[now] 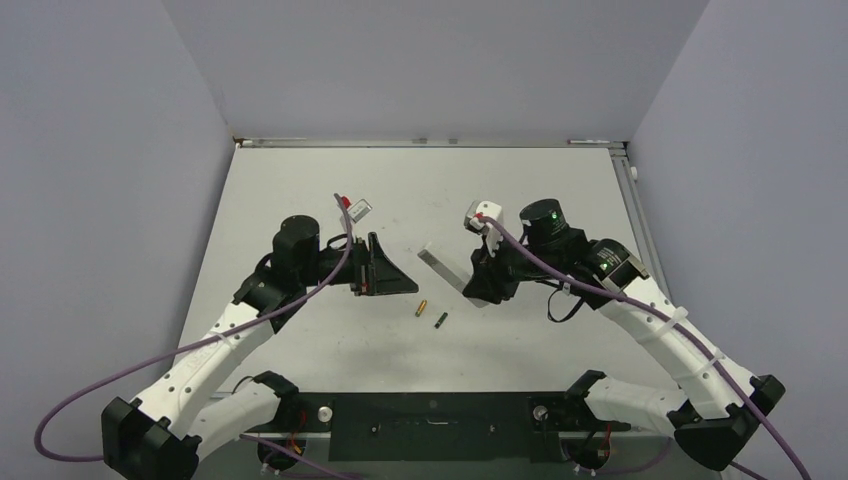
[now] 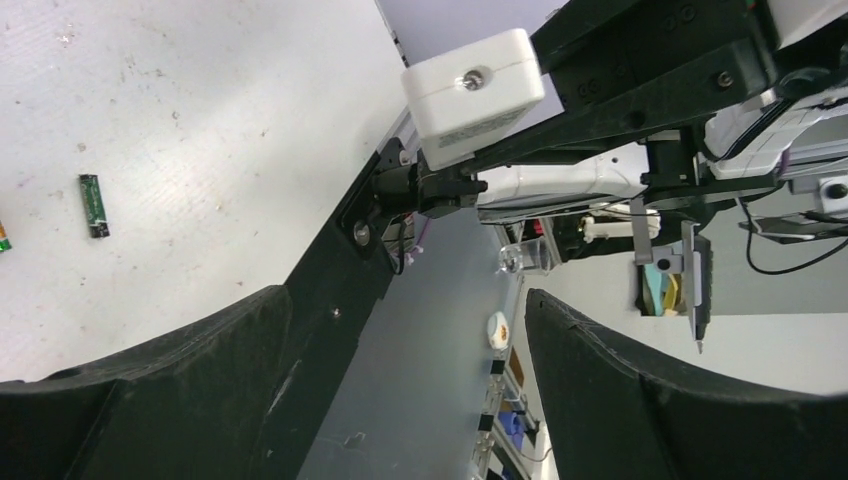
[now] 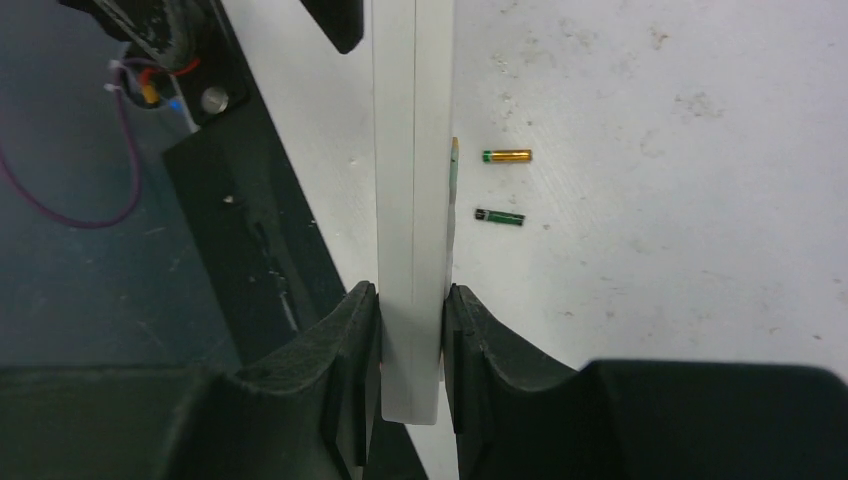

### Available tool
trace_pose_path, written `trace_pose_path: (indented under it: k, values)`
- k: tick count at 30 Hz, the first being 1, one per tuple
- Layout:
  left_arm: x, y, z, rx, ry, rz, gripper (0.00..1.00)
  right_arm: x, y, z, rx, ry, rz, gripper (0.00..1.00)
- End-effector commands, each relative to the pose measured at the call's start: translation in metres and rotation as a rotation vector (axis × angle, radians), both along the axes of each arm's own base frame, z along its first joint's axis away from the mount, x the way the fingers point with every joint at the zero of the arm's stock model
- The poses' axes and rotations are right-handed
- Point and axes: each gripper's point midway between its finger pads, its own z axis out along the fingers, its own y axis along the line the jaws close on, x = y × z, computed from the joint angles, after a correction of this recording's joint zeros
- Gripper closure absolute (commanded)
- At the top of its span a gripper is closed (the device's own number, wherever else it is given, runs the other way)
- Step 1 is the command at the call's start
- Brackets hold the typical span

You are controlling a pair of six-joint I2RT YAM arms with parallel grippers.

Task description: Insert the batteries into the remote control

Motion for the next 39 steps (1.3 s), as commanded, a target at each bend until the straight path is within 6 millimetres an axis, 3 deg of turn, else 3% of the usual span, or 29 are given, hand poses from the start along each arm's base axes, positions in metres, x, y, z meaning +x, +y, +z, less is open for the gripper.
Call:
trace_pose_path:
  k: [1, 13, 25, 39]
  values:
    - [-0.001, 0.003, 0.013, 0.038, -0.104, -0.043, 0.16, -0.027, 0.013, 0.034, 0.191, 0.126, 0.110, 0.91]
    - [-0.025, 0.002, 0.034, -0.023, -0.168, -0.202, 0.15, -0.068, 0.022, 0.042, 0.331, 0.346, 0.277, 0.91]
    - [-0.047, 0.004, 0.042, -0.085, -0.168, -0.328, 0.17, -0.083, 0.032, 0.042, 0.392, 0.513, 0.345, 0.92]
    - [-0.057, 0.005, 0.040, -0.092, -0.164, -0.375, 0.31, -0.091, 0.048, 0.030, 0.354, 0.646, 0.388, 0.92]
